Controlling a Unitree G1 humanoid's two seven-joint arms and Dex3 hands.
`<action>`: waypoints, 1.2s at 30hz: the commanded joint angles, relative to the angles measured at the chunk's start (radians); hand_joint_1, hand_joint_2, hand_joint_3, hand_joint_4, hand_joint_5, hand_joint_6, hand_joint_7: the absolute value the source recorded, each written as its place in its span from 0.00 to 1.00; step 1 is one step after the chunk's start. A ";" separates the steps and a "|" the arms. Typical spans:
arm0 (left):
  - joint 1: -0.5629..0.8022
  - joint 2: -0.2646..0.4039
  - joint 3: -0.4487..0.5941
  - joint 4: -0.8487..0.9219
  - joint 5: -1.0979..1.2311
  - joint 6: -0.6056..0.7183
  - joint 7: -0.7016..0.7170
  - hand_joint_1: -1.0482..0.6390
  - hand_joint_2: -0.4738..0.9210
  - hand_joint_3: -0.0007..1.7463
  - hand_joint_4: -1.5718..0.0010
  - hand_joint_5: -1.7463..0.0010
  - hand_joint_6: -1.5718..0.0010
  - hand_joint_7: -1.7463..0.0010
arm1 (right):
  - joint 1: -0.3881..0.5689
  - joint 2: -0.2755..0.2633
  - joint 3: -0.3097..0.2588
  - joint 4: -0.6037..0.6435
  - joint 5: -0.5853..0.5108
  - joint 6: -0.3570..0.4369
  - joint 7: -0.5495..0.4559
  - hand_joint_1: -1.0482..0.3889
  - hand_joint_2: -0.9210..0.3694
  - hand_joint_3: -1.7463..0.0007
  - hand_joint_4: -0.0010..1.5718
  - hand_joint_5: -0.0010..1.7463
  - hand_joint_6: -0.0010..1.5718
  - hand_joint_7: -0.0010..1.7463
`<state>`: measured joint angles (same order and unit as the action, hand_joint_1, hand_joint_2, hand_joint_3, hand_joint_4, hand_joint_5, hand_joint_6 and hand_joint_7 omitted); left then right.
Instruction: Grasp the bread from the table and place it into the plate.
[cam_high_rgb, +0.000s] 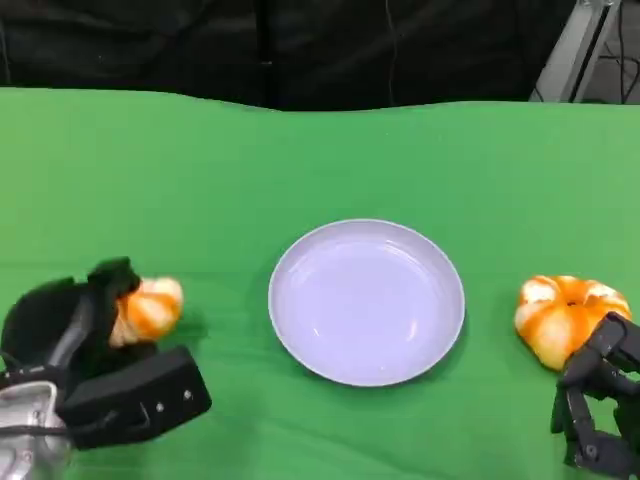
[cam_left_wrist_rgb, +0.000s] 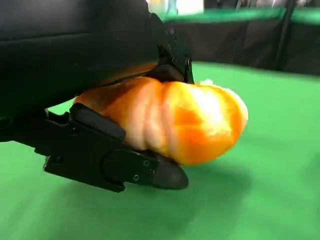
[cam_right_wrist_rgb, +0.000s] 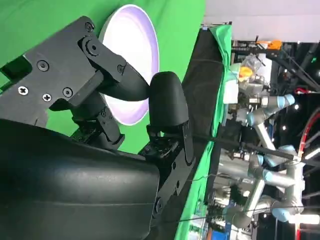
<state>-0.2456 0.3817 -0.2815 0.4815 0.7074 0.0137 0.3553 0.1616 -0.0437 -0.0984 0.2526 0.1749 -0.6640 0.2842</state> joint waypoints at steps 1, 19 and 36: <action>0.028 0.041 0.037 -0.119 0.000 0.048 -0.038 0.55 0.99 0.15 0.58 0.00 0.75 0.00 | -0.003 -0.009 -0.010 0.008 0.009 -0.011 -0.001 0.62 0.35 0.25 0.58 1.00 0.49 0.96; -0.009 0.037 0.033 -0.437 0.006 0.011 -0.176 0.56 0.99 0.19 0.53 0.00 0.64 0.00 | -0.007 -0.013 -0.018 0.017 -0.010 -0.012 -0.015 0.62 0.35 0.27 0.58 1.00 0.49 0.97; -0.276 -0.120 -0.068 -0.250 -0.010 -0.050 -0.300 0.55 0.89 0.35 0.50 0.00 0.63 0.00 | -0.007 -0.011 -0.009 0.026 -0.002 -0.030 -0.006 0.61 0.34 0.27 0.57 1.00 0.48 0.98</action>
<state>-0.4922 0.2663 -0.3418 0.1930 0.6989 -0.0169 0.0437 0.1564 -0.0441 -0.1020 0.2769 0.1721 -0.6836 0.2791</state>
